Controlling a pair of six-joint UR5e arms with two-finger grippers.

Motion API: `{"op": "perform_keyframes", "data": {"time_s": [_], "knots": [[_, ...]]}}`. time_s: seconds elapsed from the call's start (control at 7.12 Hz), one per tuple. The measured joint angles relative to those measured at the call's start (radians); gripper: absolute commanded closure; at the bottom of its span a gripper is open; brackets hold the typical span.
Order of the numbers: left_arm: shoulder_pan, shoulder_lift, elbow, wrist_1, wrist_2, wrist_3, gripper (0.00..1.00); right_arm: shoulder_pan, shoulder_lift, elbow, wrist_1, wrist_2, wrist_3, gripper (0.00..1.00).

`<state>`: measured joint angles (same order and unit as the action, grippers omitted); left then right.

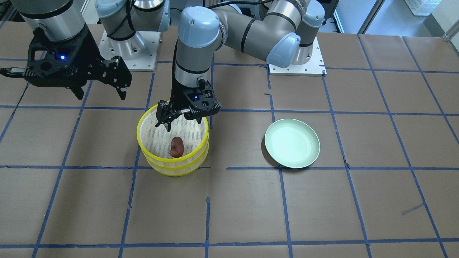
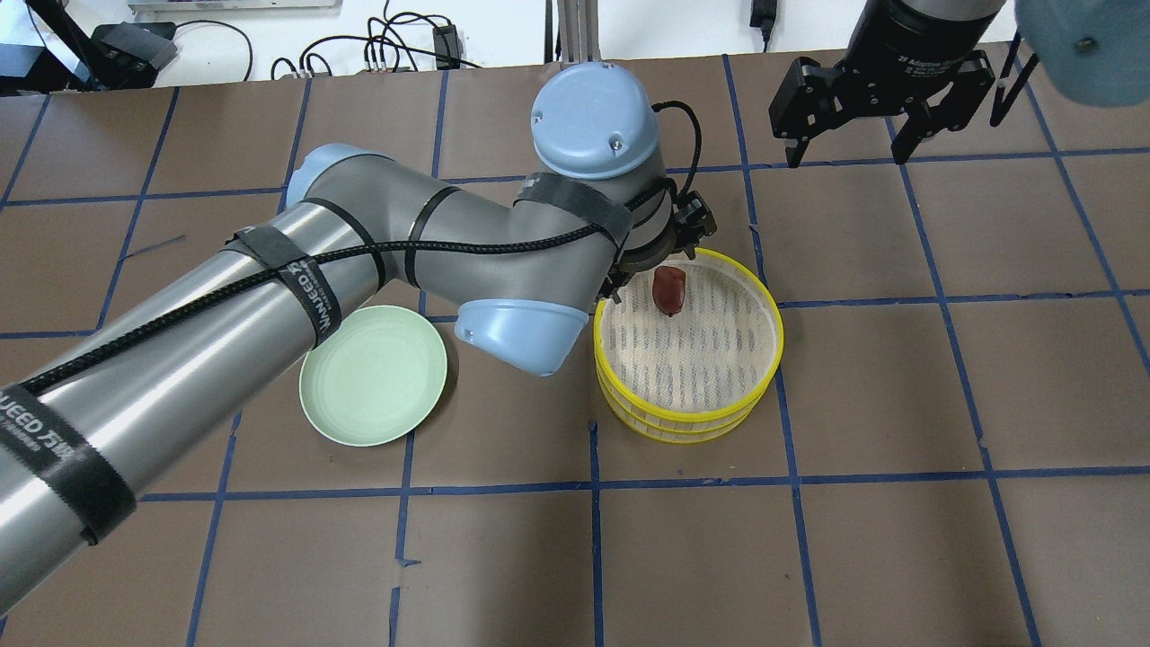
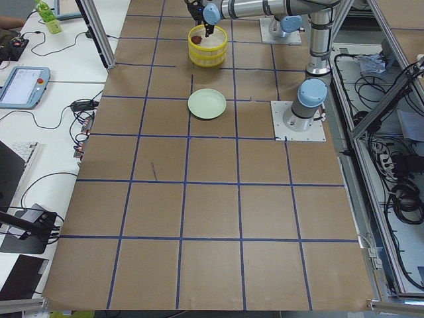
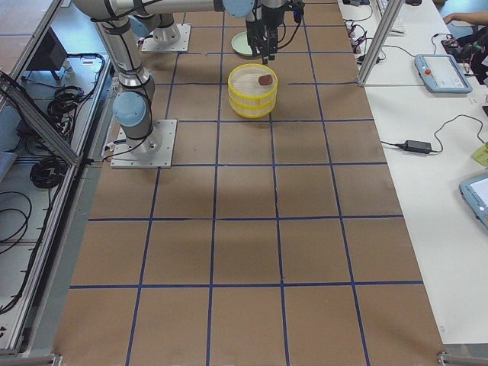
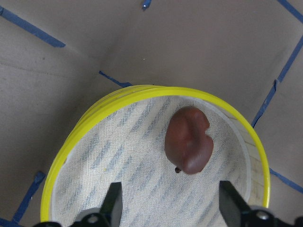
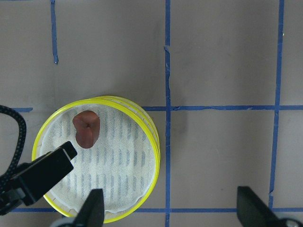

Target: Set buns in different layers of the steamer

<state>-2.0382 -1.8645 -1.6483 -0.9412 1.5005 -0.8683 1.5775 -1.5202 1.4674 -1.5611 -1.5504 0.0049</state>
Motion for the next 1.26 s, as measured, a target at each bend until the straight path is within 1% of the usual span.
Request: {"op": "perform_keyframes", "data": {"time_s": [0.14, 0.28, 0.42, 0.56, 0.7, 0.98, 1.12, 1.26], "knots": [[0.076, 0.032, 0.0, -0.025, 0.007, 0.162, 0.0, -0.001, -0.001, 0.0, 0.002, -0.001, -0.001, 0.0], [0.178, 0.073, 0.0, -0.088, 0.0, 0.36, 0.0, 0.0, -0.001, 0.0, 0.004, -0.002, -0.002, 0.0], [0.29, 0.125, 0.001, -0.184, -0.014, 0.559, 0.0, 0.0, -0.002, 0.0, 0.004, -0.002, -0.001, 0.0], [0.396, 0.187, 0.003, -0.291, -0.024, 0.704, 0.0, 0.001, -0.003, 0.0, 0.005, -0.002, -0.001, 0.0], [0.479, 0.257, 0.007, -0.409, -0.029, 0.78, 0.0, 0.002, -0.003, 0.001, 0.004, -0.001, -0.001, 0.0], [0.582, 0.353, 0.036, -0.661, -0.012, 0.818, 0.0, 0.002, -0.003, 0.001, 0.004, 0.001, -0.002, 0.0], [0.605, 0.375, 0.04, -0.718, 0.002, 0.823, 0.0, 0.003, -0.003, 0.0, 0.004, 0.001, -0.002, 0.0], [0.614, 0.386, 0.037, -0.739, 0.007, 0.827, 0.0, 0.003, -0.003, -0.001, 0.004, 0.001, -0.002, 0.0]]}}
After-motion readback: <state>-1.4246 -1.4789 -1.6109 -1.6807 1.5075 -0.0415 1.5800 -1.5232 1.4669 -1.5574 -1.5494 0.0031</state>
